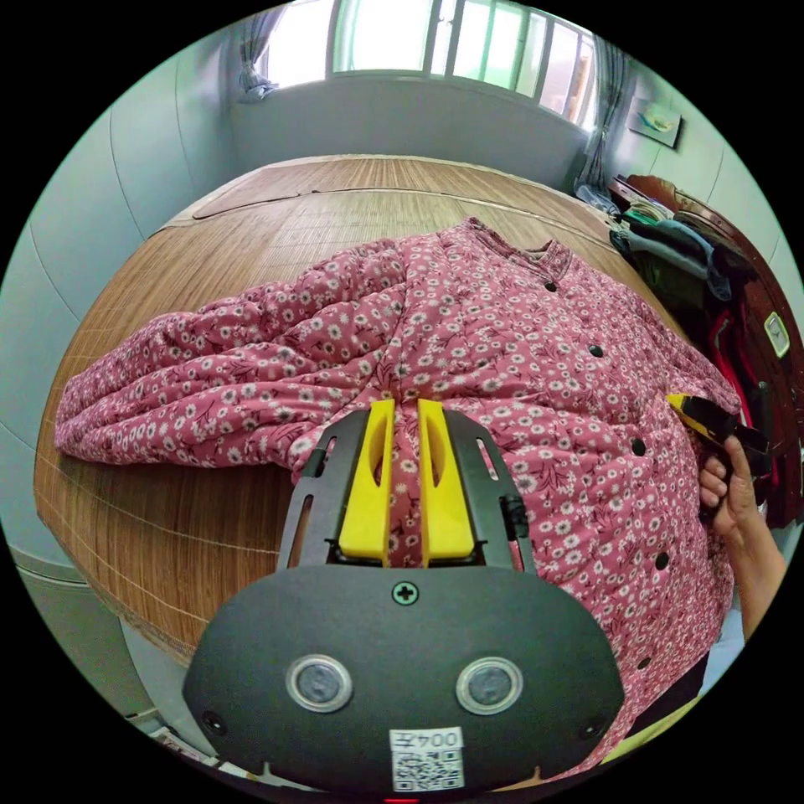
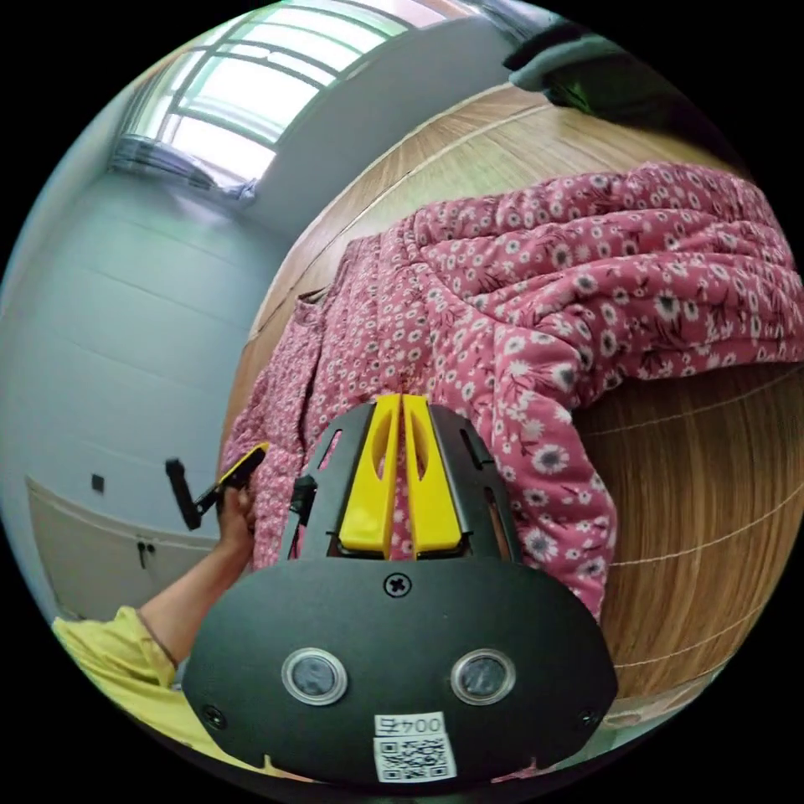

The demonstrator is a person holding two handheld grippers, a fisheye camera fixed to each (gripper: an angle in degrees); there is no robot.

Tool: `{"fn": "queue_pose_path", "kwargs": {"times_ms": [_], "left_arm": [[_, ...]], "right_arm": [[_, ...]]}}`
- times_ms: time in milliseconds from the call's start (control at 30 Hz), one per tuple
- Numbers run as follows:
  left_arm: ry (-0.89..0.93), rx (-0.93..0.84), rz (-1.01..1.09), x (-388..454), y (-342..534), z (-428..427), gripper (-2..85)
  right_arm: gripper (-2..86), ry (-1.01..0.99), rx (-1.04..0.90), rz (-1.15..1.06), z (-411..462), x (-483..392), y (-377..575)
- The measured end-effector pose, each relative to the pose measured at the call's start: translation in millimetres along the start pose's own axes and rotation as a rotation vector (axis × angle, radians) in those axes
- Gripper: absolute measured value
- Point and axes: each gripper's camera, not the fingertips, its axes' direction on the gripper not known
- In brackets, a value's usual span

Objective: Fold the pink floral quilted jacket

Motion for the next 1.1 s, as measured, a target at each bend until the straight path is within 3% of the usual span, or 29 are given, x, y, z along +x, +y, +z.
{"fn": "queue_pose_path", "kwargs": {"times_ms": [200,367,500,667,867,1100], "left_arm": [[0.005,0.002,-0.003,10.7,-6.8,-11.5,5.2],[-0.012,-0.013,0.006,23.9,-16.7,-22.0,5.5],[0.015,-0.093,0.021,32.9,-39.6,-40.3,6.8],[0.151,0.012,0.118,120.3,-58.9,-102.4,9.0],[-0.030,-0.039,0.280,244.8,-65.3,-83.8,8.6],[-0.107,-0.131,0.233,271.1,-72.6,-60.0,8.2]], "right_arm": [[2.7,0.196,-0.059,-0.238,-20.4,-60.9,61.2],[10.9,0.333,-0.096,-0.340,2.4,-80.2,122.6],[10.9,0.355,-0.052,-0.381,4.6,-83.7,132.1],[10.2,0.367,-0.005,-0.386,4.5,-86.3,141.1],[9.9,0.329,0.005,-0.361,-0.8,-80.8,142.2],[8.3,0.253,0.024,-0.295,-11.4,-66.2,139.4]]}}
